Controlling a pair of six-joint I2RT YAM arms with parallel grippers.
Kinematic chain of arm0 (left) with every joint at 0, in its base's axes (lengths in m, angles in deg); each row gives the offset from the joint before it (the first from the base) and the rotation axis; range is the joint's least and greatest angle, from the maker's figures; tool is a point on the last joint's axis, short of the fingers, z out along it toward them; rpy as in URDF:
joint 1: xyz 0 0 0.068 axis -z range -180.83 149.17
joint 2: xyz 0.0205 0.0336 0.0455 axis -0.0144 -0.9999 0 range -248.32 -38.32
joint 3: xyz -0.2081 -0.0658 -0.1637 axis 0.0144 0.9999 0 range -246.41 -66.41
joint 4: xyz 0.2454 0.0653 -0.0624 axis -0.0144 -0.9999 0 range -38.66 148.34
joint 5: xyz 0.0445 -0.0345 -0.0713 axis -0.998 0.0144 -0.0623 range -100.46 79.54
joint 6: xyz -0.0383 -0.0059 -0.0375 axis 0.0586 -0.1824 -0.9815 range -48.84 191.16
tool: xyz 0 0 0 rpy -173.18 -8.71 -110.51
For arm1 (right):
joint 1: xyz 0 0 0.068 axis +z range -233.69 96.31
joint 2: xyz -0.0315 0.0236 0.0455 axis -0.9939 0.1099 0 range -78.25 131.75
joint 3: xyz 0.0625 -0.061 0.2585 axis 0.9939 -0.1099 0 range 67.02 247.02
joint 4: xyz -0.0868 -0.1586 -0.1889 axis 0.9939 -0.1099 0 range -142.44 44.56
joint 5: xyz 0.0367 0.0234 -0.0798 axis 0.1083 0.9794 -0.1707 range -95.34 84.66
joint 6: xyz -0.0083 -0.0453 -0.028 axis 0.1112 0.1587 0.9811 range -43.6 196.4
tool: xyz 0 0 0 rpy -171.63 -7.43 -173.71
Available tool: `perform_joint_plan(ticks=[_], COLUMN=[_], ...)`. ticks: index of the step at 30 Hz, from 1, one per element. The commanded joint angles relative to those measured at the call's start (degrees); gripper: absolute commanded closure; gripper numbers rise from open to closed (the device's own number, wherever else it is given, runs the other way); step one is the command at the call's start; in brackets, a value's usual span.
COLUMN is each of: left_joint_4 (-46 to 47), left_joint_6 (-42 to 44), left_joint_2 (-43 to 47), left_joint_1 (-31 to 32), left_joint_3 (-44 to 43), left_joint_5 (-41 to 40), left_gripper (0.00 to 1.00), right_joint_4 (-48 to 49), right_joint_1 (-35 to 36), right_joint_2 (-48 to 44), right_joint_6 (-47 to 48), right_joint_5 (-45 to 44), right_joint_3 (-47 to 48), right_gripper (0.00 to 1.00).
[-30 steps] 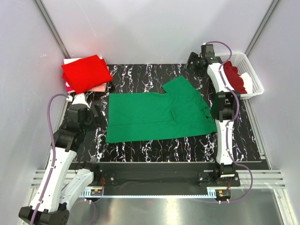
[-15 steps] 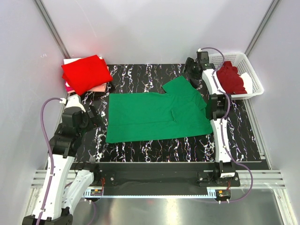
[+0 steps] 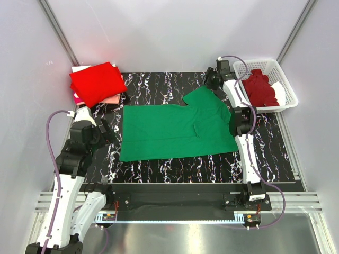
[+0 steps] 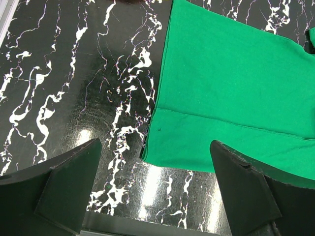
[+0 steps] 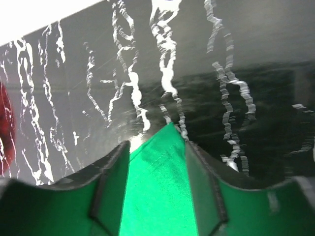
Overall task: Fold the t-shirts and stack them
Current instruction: Fold the tshirt
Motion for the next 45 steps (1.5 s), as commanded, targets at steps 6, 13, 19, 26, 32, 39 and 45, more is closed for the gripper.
perform_joint_plan(ticks=[6, 13, 19, 26, 32, 39, 45], left_joint_4=[2.7, 2.8, 2.7, 2.9, 2.9, 3.0, 3.1], left_joint_6=[0.8, 0.8, 0.8, 0.9, 1.0, 1.1, 1.2], left_joint_2=[0.8, 1.0, 1.1, 1.0, 1.2, 1.3, 1.1], left_joint_1=[-0.5, -0.8, -0.9, -1.5, -1.6, -1.6, -1.6], left_joint_3=[0.0, 0.0, 0.1, 0.1, 0.1, 0.2, 0.1], left_joint_5=[0.9, 1.0, 1.1, 1.5, 1.6, 1.8, 1.8], left_gripper=[0.01, 0.01, 0.01, 0.01, 0.01, 0.01, 0.01], right_joint_4=[-1.5, -2.1, 0.5, 10.0, 10.9, -0.2, -4.3], right_joint_1=[1.7, 1.7, 1.8, 1.9, 3.1, 4.2, 5.9], right_joint_2=[1.0, 0.8, -2.4, -14.5, -20.9, -13.8, -9.7], right_joint_6=[0.0, 0.2, 0.7, 0.5, 2.1, 5.4, 8.1], right_joint_5=[-0.7, -1.2, -1.5, -2.8, -5.6, -8.9, -12.9], right_joint_3=[-0.4, -0.4, -5.3, -17.8, -22.8, -10.6, -6.4], right_gripper=[0.68, 1.0, 1.0, 1.0, 1.0, 0.0, 0.0])
